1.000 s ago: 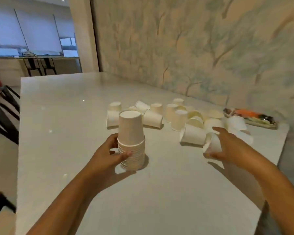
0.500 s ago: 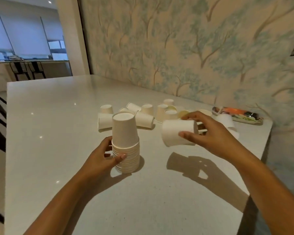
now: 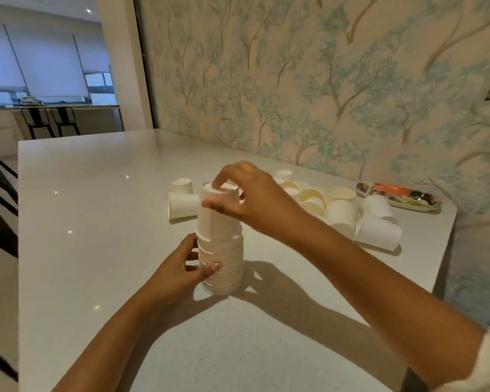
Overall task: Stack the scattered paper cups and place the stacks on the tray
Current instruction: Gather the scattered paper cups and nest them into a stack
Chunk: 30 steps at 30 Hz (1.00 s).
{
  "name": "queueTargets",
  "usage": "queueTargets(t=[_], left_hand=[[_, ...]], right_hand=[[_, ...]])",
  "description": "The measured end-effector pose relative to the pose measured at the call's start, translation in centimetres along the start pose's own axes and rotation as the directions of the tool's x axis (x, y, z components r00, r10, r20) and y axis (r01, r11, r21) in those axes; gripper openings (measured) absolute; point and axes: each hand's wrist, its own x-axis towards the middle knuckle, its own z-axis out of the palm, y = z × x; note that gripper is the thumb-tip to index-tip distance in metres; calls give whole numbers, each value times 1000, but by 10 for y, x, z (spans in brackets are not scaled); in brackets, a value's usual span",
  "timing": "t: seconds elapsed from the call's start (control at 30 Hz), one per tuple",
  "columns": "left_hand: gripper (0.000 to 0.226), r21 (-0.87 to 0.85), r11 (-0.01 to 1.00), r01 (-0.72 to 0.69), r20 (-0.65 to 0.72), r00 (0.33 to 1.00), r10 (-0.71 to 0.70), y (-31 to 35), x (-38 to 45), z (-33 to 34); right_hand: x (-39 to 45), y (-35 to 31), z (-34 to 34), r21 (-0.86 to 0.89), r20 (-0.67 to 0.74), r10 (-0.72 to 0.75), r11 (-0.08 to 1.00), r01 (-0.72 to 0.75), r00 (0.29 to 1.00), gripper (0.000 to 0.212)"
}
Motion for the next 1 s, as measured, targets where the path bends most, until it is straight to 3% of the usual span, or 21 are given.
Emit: queueTargets(t=[0.1, 0.23, 0.3, 0.37, 0.43, 0.5, 0.7, 0.8, 0.9, 1.0], left_hand=[[54, 15, 1000, 2, -7, 1000, -2, 0, 1, -2], [54, -22, 998, 54, 0, 999, -54, -3, 1, 0], [55, -36, 996, 85, -8, 996, -85, -2, 0, 2], [56, -13, 997, 71, -1, 998, -71, -1, 1, 1], [53, -8, 998, 64, -3, 998, -64, -1, 0, 1], [52, -10, 998, 68, -9, 998, -68, -2, 1, 1], [56, 22, 999, 46, -9, 999, -46, -1, 0, 1], [55, 14, 1000, 25, 3, 1000, -25, 1, -1, 1], [58, -1, 1000, 22, 5, 1000, -22, 0, -1, 0], [61, -7, 999, 35, -2, 999, -35, 0, -1, 1]], right_hand=[[-6, 4, 18, -35, 36, -16, 999, 17, 999, 43], [-12, 20, 8, 291, -64, 95, 954, -72, 993, 40], [-11, 44, 2, 311, -175, 227, 936, -165, 958, 42], [-13, 78, 2, 126, -222, 400, 916, -380, 889, 47], [-20, 108, 9, -138, -179, 594, 774, -618, 784, 55], [-27, 127, 18, -277, -148, 680, 669, -690, 719, 58], [-27, 125, 20, -262, -56, 637, 734, -627, 769, 37], [-27, 104, 13, -128, -32, 520, 845, -519, 854, 32], [-24, 69, -1, -87, -175, 319, 937, -338, 931, 40], [-20, 31, -16, -173, -317, 87, 974, -147, 944, 44]])
